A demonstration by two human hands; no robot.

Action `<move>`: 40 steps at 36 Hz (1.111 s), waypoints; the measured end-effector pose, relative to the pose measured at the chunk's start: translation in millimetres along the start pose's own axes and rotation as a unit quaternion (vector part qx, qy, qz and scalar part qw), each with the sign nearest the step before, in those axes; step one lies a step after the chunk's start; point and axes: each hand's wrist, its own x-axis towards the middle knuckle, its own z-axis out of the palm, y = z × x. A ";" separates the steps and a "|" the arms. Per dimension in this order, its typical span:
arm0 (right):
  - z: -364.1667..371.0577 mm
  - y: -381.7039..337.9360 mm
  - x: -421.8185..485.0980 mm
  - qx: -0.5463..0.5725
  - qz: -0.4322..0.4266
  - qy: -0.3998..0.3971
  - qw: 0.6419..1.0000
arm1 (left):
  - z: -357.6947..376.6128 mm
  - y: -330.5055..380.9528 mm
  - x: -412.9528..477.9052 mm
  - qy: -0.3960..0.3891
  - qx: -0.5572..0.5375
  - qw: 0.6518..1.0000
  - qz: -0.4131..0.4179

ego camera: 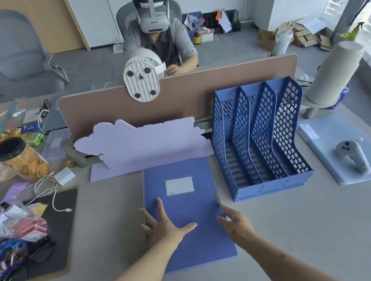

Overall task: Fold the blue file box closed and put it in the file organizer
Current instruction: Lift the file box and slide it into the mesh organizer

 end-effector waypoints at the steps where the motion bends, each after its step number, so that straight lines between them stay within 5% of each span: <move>1: 1.1 0.1 0.9 -0.013 -0.008 -0.003 1.000 | -0.1 0.0 0.6 -0.001 0.005 1.000 -0.001; 11: 3.8 -13.2 11.5 -0.136 0.004 -0.045 0.990 | -1.7 -0.2 3.5 -0.008 0.009 1.000 0.000; 18: 13.2 -16.3 15.5 -0.029 0.053 0.016 0.998 | -5.8 -11.7 12.0 0.004 -0.094 0.995 0.018; 28: 12.8 -40.6 7.6 0.023 0.054 -0.012 0.998 | -11.9 -37.4 9.8 -0.008 -0.268 0.963 0.004; 40: -11.0 -88.2 -32.4 0.044 -0.043 0.025 0.998 | -51.5 -61.2 12.2 0.024 -0.371 0.915 0.155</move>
